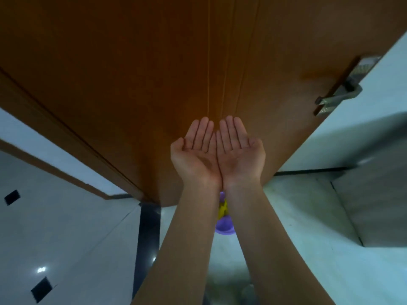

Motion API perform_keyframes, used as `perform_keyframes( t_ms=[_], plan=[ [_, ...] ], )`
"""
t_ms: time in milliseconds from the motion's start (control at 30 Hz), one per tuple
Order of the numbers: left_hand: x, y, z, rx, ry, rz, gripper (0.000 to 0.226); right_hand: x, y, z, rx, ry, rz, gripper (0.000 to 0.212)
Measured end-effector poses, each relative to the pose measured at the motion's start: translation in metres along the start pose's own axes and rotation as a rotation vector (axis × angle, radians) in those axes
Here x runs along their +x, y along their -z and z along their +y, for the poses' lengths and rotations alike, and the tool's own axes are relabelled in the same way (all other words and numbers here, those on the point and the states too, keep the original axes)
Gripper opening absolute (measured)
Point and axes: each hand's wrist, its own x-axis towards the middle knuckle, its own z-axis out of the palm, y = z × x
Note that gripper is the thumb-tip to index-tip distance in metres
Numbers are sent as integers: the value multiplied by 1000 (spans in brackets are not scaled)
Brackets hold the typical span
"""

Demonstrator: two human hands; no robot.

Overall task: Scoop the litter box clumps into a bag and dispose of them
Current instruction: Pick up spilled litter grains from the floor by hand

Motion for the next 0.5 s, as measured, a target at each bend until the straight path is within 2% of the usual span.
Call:
perform_keyframes(
  t_ms=[133, 500],
  plan=[
    [17, 32, -14, 13, 74, 19, 51, 16, 34, 17, 61, 10, 79, 55],
    [80, 131, -70, 96, 123, 153, 52, 83, 141, 63, 158, -25, 218, 53]
  ],
)
